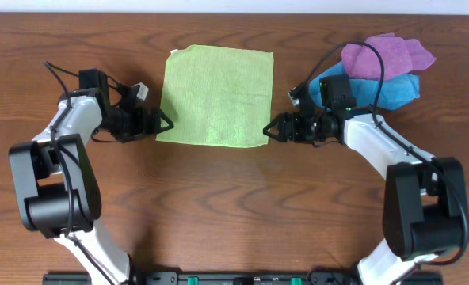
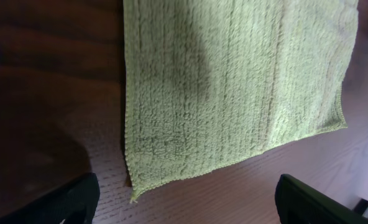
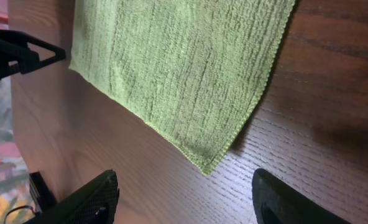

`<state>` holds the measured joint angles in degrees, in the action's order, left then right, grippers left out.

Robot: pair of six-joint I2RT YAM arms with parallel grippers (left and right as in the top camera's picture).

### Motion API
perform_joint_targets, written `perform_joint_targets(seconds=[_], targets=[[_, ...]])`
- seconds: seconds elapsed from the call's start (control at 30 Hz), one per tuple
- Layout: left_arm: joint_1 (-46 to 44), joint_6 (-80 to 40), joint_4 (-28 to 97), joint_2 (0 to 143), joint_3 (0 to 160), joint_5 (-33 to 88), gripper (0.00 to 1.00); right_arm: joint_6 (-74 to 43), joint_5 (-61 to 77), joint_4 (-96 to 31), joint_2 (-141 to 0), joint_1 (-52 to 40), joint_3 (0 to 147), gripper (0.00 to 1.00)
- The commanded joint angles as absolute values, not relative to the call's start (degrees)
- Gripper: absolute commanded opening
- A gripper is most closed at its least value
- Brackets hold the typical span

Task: Fold the cloth
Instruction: 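Move both grippers to the cloth's left and right near corners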

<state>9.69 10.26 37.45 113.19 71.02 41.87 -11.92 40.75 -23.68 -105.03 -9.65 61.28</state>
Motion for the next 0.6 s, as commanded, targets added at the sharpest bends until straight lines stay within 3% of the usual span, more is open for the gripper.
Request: perform_joint_targets(seconds=[0.0,0.37,0.57], targets=[[9.8,10.1,38.1,114.4,71.0,43.0,0.91,-11.8,41.8,-23.3,-106.7,-9.3,61.2,0.68],[9.8,10.0,38.1,118.1,71.0,44.6,0.85,-13.2,42.1,-22.1,-108.9,-9.5,61.2,0.63],[9.8,10.0,40.7,118.4,70.8,43.8,0.70,-15.3,42.6,-20.0,-109.9,-9.5,61.2,0.61]])
